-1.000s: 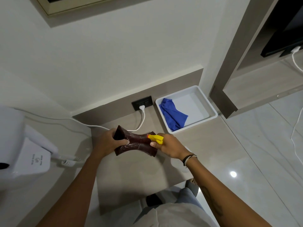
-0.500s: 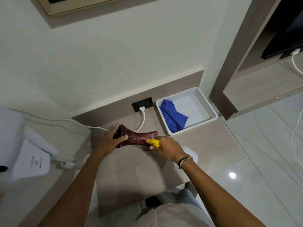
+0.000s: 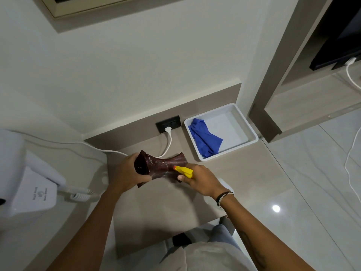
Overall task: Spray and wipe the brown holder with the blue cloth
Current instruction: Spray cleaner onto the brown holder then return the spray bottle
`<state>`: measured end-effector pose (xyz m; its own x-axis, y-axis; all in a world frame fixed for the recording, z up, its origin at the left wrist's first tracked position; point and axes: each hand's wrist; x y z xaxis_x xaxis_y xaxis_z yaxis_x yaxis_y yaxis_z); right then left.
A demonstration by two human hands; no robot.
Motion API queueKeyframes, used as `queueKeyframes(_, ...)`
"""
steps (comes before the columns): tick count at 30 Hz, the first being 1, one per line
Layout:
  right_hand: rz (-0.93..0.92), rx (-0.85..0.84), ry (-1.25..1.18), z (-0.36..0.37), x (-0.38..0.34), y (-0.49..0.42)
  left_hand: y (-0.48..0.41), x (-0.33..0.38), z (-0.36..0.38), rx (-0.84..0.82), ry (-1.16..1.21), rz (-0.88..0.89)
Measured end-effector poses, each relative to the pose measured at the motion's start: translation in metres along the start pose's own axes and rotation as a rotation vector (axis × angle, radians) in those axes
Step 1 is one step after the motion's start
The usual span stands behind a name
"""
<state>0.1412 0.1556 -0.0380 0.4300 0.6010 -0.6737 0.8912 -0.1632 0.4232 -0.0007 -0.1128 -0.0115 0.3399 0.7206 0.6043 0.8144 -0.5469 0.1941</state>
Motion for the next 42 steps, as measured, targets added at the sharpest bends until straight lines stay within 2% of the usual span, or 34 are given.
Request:
queueKeyframes(7, -0.157, -0.052, -0.030, 0.013, -0.030, 0.008, 0.006, 0.009, 0.000, 0.028, 0.243, -0.231)
queueKeyframes(12, -0.084, -0.019, 0.167, 0.019, -0.029, 0.006, 0.011, 0.007, 0.003, 0.039, 0.250, -0.349)
queueKeyframes(19, 0.067, -0.016, 0.218, 0.008, 0.004, 0.011, 0.016, 0.013, 0.002, 0.061, 0.199, -0.376)
queueKeyframes(23, 0.119, -0.013, 0.157, -0.012, 0.023, 0.013, 0.016, 0.023, 0.001, 0.082, 0.094, -0.383)
queueKeyframes(29, 0.049, 0.218, 0.057, -0.090, 0.033, 0.008, 0.014, 0.053, 0.006, 0.132, -0.234, -0.367)
queueKeyframes(31, 0.086, 0.297, 0.023, -0.119, 0.036, -0.001, 0.013, 0.063, 0.013, 0.171, -0.321, -0.382)
queueKeyframes(37, 0.100, 0.402, -0.035, -0.180, 0.049, -0.041, 0.001, 0.097, 0.032, 0.243, -0.378, -0.488)
queueKeyframes(42, 0.124, 0.373, -0.039, -0.195, 0.057, -0.074, -0.007, 0.120, 0.049, 0.279, -0.426, -0.556)
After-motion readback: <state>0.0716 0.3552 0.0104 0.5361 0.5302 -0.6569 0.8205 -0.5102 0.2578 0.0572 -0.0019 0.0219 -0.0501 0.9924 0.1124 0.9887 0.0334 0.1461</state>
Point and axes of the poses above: each hand's wrist, its own y-axis away from the middle knuckle, its own z-axis out of the palm, x = y × z, and after that the axes turned 13 degrees about z, right-handed
